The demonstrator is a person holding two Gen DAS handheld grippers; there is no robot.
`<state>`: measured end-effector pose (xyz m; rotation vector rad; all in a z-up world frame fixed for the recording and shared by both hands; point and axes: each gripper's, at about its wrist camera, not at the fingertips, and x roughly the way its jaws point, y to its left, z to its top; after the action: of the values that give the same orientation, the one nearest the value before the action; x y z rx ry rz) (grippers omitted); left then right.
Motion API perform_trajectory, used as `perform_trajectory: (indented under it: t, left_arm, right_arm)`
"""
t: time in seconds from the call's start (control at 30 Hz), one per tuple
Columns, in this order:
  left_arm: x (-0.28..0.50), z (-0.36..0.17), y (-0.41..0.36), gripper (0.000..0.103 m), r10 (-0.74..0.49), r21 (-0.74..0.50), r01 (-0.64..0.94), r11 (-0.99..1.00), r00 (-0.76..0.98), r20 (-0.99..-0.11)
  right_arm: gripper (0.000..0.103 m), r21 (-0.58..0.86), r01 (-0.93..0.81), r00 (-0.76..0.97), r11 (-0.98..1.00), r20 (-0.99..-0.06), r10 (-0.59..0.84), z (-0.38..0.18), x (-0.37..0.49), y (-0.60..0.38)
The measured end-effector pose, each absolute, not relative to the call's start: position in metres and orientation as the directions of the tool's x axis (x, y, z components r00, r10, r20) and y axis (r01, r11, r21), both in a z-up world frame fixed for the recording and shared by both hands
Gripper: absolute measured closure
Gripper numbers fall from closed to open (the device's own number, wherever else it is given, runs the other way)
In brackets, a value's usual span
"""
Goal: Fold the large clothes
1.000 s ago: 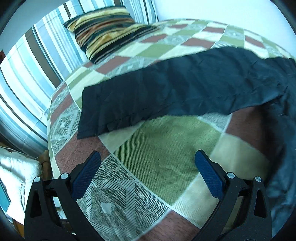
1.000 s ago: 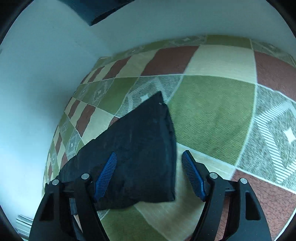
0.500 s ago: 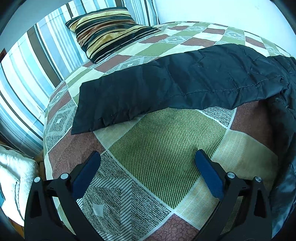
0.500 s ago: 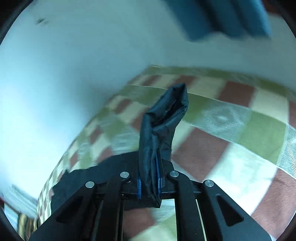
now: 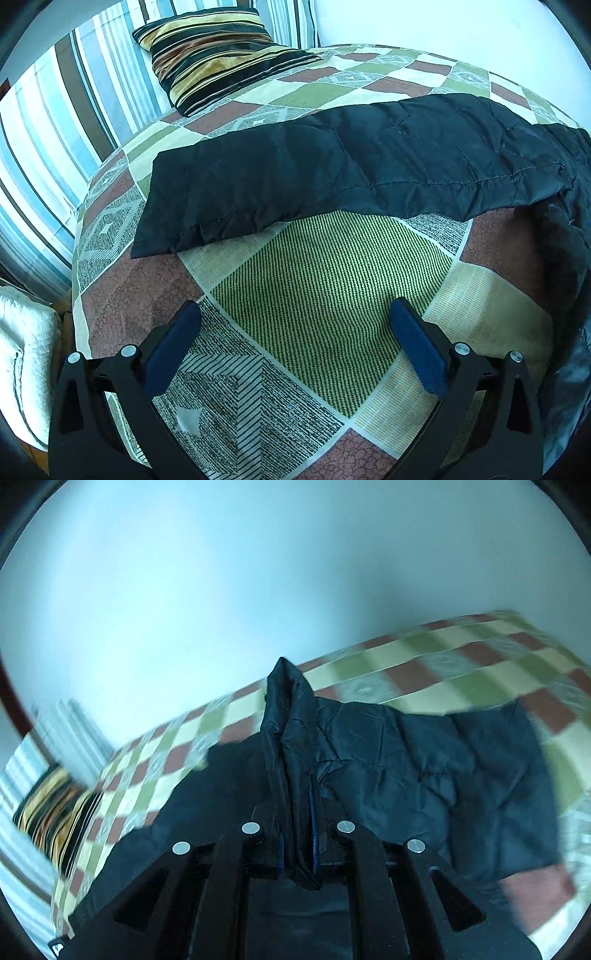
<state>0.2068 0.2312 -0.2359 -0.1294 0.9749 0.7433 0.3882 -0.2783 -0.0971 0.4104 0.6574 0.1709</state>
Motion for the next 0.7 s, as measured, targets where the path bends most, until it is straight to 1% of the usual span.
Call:
perform_trajectory:
  t: [0.13, 0.3, 0.5, 0.63, 0.7]
  left_arm:
    - [0.206, -0.236, 0.232, 0.002, 0.508, 0.212, -0.625, 0.751, 0.342, -0.791]
    - [0.206, -0.236, 0.232, 0.002, 0.508, 0.212, -0.625, 0.751, 0.342, -0.791]
    - [0.206, -0.236, 0.232, 0.002, 0.508, 0.212, -0.625, 0.751, 0.342, -0.791]
    - [0.206, -0.236, 0.232, 0.002, 0.508, 0.212, -0.625, 0.751, 0.342, -0.79]
    - [0.206, -0.236, 0.232, 0.002, 0.508, 0.212, -0.625, 0.751, 0.342, -0.79]
  right_arm:
    - [0.094, 0.398, -0.11, 0.734, 0.911, -0.585, 0.344, -0.109, 0.394, -0.216]
    - [0.094, 0.375, -0.177, 0.652, 0.91, -0.648, 0.394, -0.137, 0.409, -0.156]
    - [0.094, 0.316, -0.209, 0.572, 0.925, -0.728, 0.378, -0.179, 0.415, -0.105]
    - [0.093, 0.291, -0.211, 0.526, 0.933, -0.771, 0.359, -0.201, 0.419, -0.091]
    - [0.088, 0.282, -0.217, 0.523, 0.934, -0.774, 0.356, -0.204, 0.417, -0.088]
